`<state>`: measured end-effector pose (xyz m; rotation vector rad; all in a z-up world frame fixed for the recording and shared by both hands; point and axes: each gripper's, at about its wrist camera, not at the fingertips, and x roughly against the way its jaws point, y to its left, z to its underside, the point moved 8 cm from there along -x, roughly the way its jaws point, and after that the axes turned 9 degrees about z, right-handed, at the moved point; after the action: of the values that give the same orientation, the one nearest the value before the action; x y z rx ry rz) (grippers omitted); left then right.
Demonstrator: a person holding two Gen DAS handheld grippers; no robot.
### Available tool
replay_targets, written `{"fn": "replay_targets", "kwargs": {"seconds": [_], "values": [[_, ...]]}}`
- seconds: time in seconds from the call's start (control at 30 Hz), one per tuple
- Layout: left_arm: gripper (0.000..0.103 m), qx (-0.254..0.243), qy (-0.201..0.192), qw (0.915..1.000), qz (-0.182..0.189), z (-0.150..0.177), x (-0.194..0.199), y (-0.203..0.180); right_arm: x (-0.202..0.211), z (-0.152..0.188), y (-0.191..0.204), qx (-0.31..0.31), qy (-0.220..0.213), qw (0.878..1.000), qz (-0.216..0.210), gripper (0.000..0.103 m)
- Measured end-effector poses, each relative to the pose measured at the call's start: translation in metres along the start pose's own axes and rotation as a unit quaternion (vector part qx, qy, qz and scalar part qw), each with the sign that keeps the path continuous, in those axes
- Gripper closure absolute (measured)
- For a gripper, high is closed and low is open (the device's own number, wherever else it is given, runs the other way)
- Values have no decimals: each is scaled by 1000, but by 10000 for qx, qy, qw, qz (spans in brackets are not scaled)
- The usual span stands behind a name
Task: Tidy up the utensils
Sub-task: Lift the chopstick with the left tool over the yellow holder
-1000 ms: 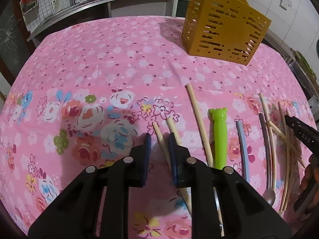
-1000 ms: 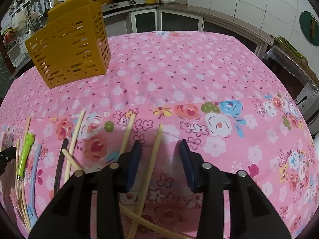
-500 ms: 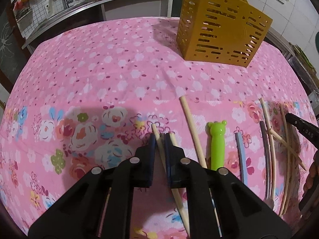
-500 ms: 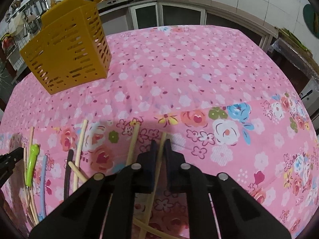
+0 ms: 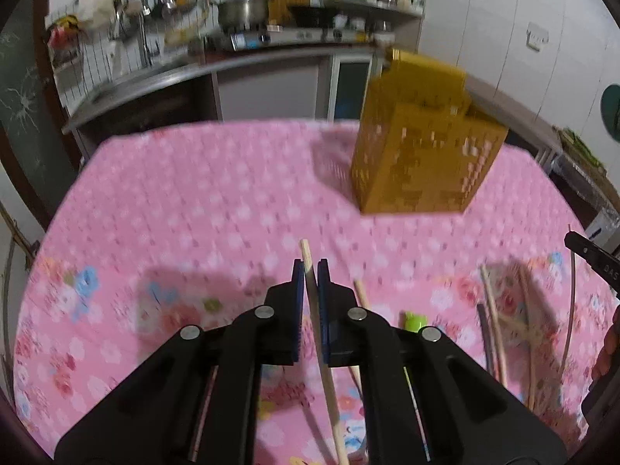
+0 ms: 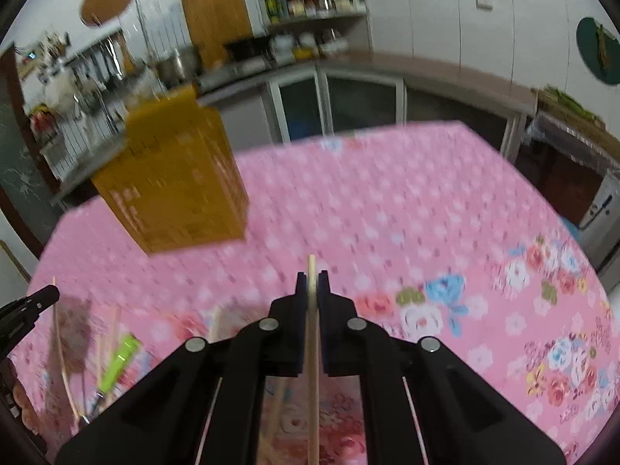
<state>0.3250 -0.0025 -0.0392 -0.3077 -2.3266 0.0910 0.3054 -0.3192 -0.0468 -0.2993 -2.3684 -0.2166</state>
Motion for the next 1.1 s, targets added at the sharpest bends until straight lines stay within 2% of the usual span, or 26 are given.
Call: {"fn": "replay_targets", "kwargs": {"seconds": [0.17,0.33,0.57,0.8,0.9,1.1], "values": [[99,-36,-572,9983,49,-25,24,0,35,-30,10,-39,-753,9968,-281,97],[99,-131,-1245,9919,211,-52,52,-10,56,-56,22,-72,-1345,9896,-507,97],[99,-276,-1801,9820,492,-94,76,-35,72,-94,38,-115,-1767,9814,-747,97],[99,-324,-2389,9677,737,-165,96,-61,91,-151,58,-83,-2179,9706,-1020,97],[99,-396,-2664,9603,723,-197,105,-71,105,-178,67,-42,-2341,9656,-1133,97],[99,-355,-2947,9515,813,-248,97,-88,123,-222,85,66,-2645,9575,-1145,97]]}}
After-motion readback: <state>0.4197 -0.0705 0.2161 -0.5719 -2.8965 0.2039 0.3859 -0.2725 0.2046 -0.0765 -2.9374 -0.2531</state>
